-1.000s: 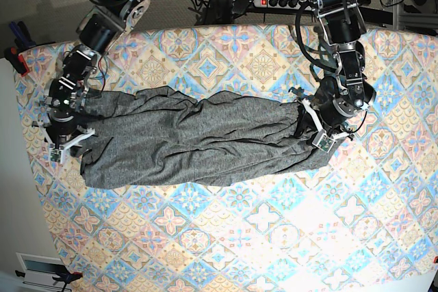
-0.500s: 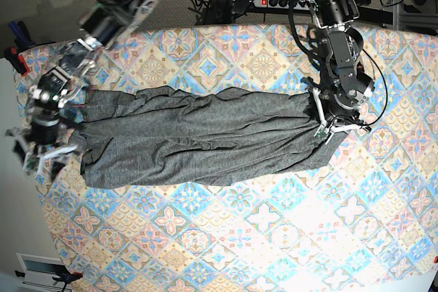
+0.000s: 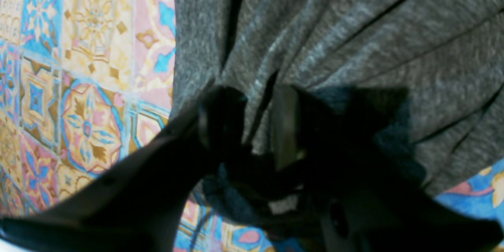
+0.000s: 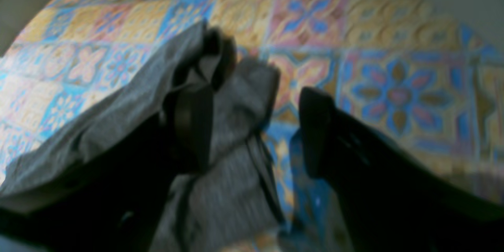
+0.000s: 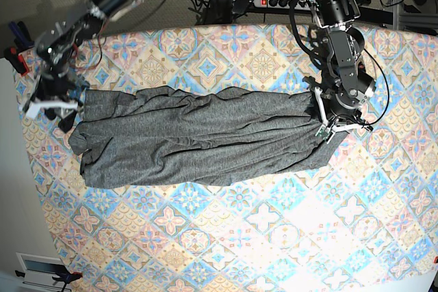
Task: Layout the t-shirt on the table in an organized manner, then fold the t-shirt properly
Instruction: 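Carry the right gripper's fabric to the shirt's other end, then stretch the shirt lengthwise by pulling both grippers apart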
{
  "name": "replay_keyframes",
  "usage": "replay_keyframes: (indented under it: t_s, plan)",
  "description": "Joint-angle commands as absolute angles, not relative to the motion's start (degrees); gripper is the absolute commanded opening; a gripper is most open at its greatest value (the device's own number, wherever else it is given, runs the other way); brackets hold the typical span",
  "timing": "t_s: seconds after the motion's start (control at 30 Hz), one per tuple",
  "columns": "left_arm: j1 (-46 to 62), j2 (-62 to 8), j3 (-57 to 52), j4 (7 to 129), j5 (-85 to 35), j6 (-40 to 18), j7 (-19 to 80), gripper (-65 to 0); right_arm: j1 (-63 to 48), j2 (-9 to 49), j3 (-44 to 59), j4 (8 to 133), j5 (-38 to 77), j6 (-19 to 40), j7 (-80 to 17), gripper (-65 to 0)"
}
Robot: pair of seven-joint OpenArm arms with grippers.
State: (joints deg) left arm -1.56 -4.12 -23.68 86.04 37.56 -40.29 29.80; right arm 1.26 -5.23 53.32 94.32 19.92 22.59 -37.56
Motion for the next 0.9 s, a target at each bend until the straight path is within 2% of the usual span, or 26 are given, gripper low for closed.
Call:
replay_keyframes:
  t_s: [0.0, 0.57, 0.7, 0.87]
  plan:
    - [-2.07, -4.79, -23.87, 86.81, 38.46, -40.00, 30.46, -46.4, 1.63, -4.26, 53.41, 95.16, 20.44, 22.55, -35.82, -31.8]
    - [-2.07, -4.88, -23.87, 86.90, 38.46, -40.00, 30.29, -46.4, -1.27, -4.53, 53.32, 85.41, 20.88, 22.73, -35.74, -31.8]
    - [-2.07, -4.97, -23.87, 86.90, 38.46, -40.00, 30.29, -46.4, -1.27, -4.53, 51.30, 84.70, 20.70, 27.91, -36.00, -31.8]
    - [-2.07, -5.58, -23.87, 86.90, 38.46, -40.00, 30.29, -46.4, -1.27, -4.53, 46.55, 83.65, 20.88, 28.44, -35.82, -31.8]
